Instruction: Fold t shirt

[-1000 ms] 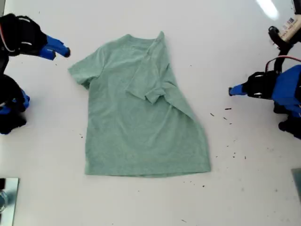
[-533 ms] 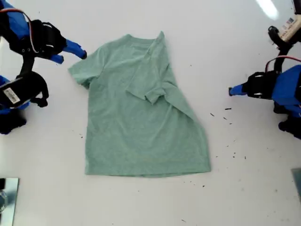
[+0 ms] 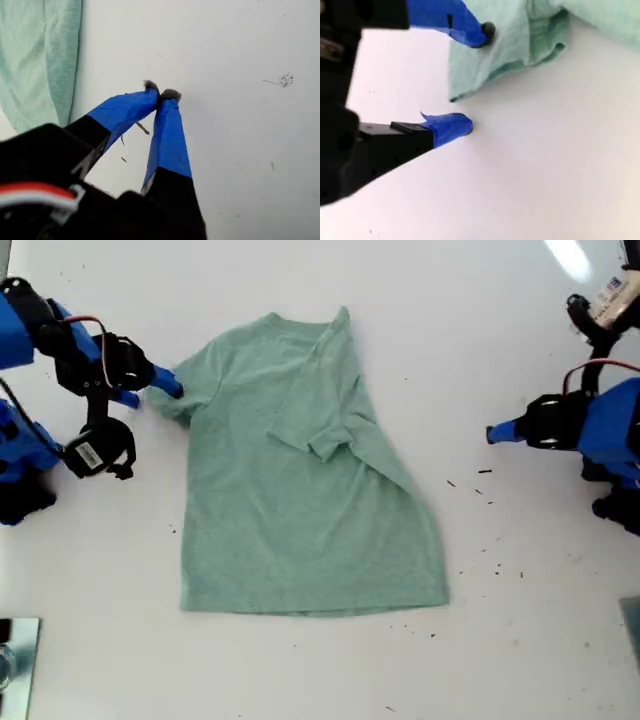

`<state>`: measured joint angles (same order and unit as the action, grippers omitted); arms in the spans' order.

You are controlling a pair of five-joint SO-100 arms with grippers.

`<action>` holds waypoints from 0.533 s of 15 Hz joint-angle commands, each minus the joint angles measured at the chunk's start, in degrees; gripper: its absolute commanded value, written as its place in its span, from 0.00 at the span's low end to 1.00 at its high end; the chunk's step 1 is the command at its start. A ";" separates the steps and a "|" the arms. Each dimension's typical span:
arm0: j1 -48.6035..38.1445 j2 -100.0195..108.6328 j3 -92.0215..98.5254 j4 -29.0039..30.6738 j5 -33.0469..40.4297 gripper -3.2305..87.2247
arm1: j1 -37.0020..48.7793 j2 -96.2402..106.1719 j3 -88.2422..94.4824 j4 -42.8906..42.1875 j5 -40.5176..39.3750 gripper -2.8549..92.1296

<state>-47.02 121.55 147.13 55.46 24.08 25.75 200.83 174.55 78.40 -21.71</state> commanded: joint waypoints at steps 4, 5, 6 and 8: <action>1.49 -11.95 -2.37 -7.82 0.26 0.03 | -0.70 0.09 3.08 -0.88 -0.70 0.06; 3.60 -8.00 -6.77 -4.31 -0.70 0.03 | -0.62 0.09 3.08 -0.88 -0.79 0.06; 4.75 -4.39 -12.22 -0.79 -0.79 0.03 | -0.53 0.09 3.08 -0.88 -0.70 0.06; 6.15 -3.87 -26.02 4.83 1.23 0.03 | -0.62 0.09 3.08 -0.88 -0.35 0.06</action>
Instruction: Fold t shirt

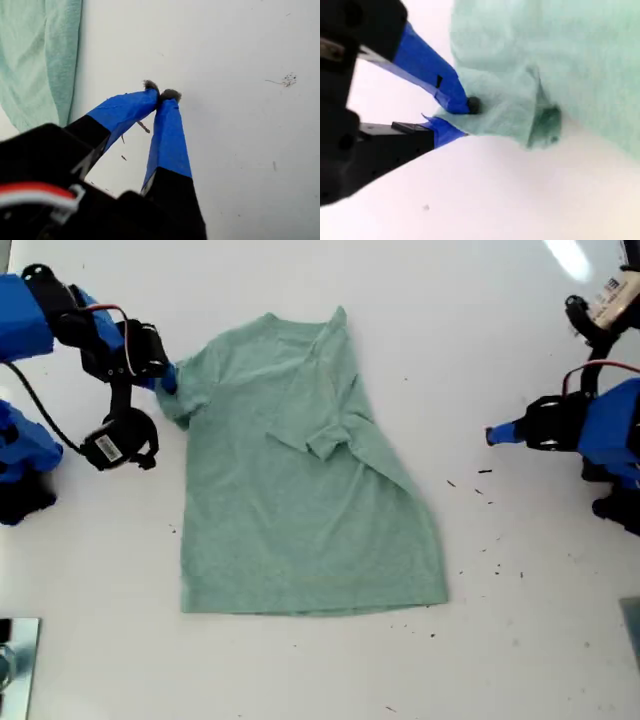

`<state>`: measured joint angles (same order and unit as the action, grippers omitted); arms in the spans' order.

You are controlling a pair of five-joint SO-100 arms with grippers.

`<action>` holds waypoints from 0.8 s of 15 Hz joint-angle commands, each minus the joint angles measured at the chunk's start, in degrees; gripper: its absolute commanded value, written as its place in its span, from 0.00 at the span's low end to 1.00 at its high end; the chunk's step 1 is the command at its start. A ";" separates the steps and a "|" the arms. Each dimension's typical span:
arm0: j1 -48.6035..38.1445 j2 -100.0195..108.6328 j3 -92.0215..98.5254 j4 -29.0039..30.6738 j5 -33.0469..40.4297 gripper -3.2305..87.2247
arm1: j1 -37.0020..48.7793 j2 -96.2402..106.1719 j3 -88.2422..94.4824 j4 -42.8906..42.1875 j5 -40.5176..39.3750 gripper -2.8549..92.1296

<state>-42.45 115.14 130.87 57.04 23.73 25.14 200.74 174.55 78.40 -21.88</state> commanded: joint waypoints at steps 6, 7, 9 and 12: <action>4.57 2.11 -25.14 4.92 5.27 0.03 | -0.97 0.18 3.08 -0.88 1.32 0.06; 5.27 2.37 -25.14 4.13 5.36 0.03 | -0.97 0.18 3.08 -0.88 1.49 0.06; 7.73 2.29 -25.31 1.23 6.86 0.03 | -0.97 0.18 3.08 -0.88 1.49 0.06; 15.64 -6.86 -30.76 -5.01 6.59 0.03 | -0.88 0.18 3.08 -0.97 1.85 0.06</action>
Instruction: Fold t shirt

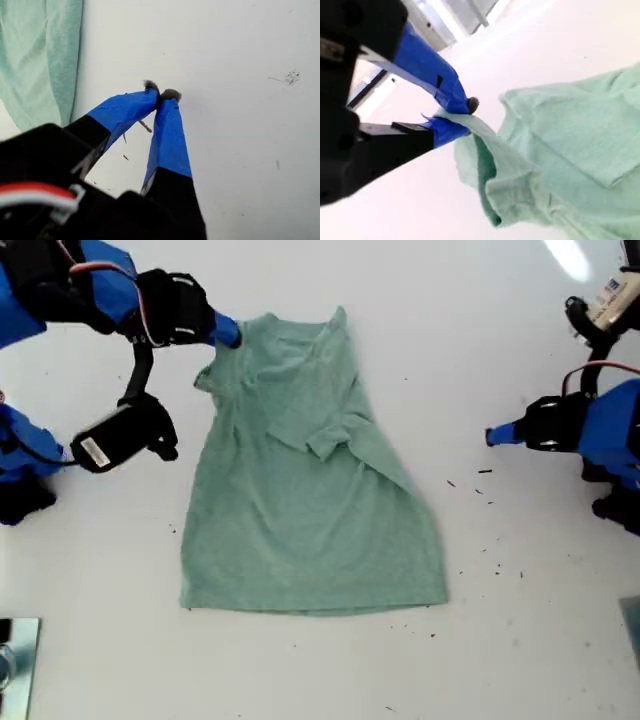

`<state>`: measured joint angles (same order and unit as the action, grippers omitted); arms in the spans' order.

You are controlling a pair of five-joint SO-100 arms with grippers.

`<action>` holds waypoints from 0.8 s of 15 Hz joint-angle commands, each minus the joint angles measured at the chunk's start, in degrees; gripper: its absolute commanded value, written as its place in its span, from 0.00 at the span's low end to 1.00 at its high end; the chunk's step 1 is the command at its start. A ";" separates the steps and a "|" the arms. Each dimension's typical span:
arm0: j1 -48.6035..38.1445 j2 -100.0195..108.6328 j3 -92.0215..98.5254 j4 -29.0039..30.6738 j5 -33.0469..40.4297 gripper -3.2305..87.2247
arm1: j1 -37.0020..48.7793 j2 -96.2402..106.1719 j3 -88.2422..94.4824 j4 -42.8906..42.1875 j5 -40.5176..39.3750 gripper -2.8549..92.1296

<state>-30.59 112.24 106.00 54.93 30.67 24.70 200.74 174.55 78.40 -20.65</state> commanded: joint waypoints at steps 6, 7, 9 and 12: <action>9.14 -58.45 -54.93 -3.60 4.39 0.17 | -0.53 0.18 3.08 -0.97 1.58 0.06; 8.61 -58.18 -57.30 -2.72 4.39 0.21 | -0.62 0.18 3.16 -0.97 1.58 0.06; 6.68 -44.74 -54.49 5.54 4.92 0.20 | -1.14 0.18 3.16 -0.97 1.76 0.06; 1.67 -20.04 -34.01 13.89 5.45 0.18 | -0.79 0.18 3.16 -1.05 1.67 0.06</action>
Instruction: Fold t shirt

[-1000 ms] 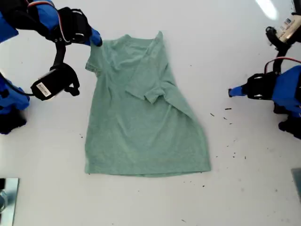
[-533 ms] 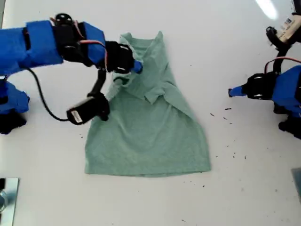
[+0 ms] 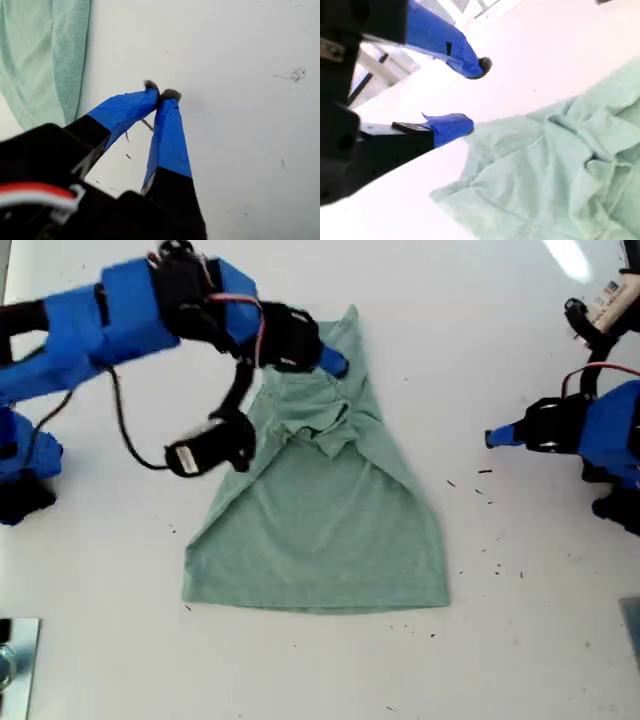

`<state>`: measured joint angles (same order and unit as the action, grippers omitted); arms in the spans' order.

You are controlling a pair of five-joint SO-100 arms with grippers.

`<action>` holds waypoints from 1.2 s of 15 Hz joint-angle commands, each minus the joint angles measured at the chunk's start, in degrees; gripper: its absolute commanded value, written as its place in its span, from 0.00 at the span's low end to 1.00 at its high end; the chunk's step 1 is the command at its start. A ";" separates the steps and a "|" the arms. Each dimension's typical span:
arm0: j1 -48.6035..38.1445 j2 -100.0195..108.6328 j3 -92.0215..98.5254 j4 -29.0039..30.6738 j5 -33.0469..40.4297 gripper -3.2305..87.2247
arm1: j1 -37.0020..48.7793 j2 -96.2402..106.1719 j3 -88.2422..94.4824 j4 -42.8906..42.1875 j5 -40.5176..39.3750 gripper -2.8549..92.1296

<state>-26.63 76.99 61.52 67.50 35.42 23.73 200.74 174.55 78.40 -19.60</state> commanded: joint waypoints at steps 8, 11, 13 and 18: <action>1.14 98.79 112.59 -17.84 -23.29 0.03 | 1.14 0.18 3.52 -2.02 -3.60 0.06; 5.98 127.97 124.54 -9.40 -27.16 0.03 | -3.78 -2.11 -5.45 1.14 -0.35 0.06; 4.75 123.22 123.93 -10.99 -26.63 0.03 | -5.98 -25.75 -29.27 6.15 -0.88 0.06; 5.27 123.22 124.28 -11.07 -25.66 0.03 | -17.84 -66.45 -80.16 21.97 -0.09 0.26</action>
<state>-21.97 199.95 185.19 57.30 9.49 8.88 138.60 103.89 99.67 -20.74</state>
